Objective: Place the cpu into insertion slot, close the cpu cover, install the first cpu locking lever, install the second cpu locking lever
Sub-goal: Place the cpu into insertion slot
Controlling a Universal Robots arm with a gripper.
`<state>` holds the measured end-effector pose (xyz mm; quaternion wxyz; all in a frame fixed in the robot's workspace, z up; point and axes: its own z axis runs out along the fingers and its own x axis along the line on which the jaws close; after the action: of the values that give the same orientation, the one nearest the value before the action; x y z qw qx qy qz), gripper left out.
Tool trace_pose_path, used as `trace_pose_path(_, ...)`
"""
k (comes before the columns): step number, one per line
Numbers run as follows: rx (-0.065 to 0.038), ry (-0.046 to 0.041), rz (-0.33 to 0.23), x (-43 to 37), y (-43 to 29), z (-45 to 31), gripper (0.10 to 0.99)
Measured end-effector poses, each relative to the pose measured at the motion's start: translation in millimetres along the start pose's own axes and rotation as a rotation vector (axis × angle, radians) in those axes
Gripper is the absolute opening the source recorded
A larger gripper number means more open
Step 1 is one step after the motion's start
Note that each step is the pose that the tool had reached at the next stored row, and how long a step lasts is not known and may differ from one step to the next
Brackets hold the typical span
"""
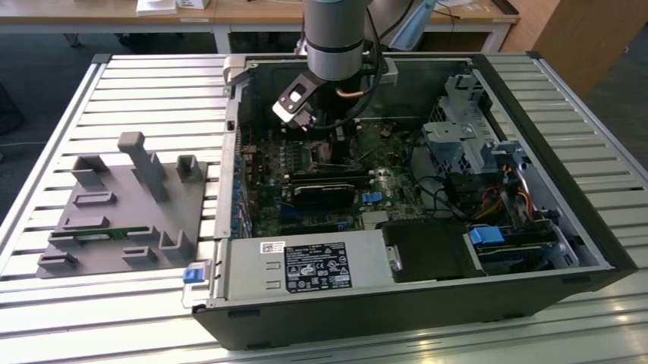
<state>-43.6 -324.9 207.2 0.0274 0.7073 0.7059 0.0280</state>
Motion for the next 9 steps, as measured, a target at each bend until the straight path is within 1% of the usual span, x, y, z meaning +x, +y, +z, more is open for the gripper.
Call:
trace_pose_path(4, 0.000, -0.0003, 0.007, 2.2, -0.1, 2.0, 0.541)
trace_pose_path(9, 0.000, -0.0006, 0.008, 2.4, -0.4, 5.7, 0.541)
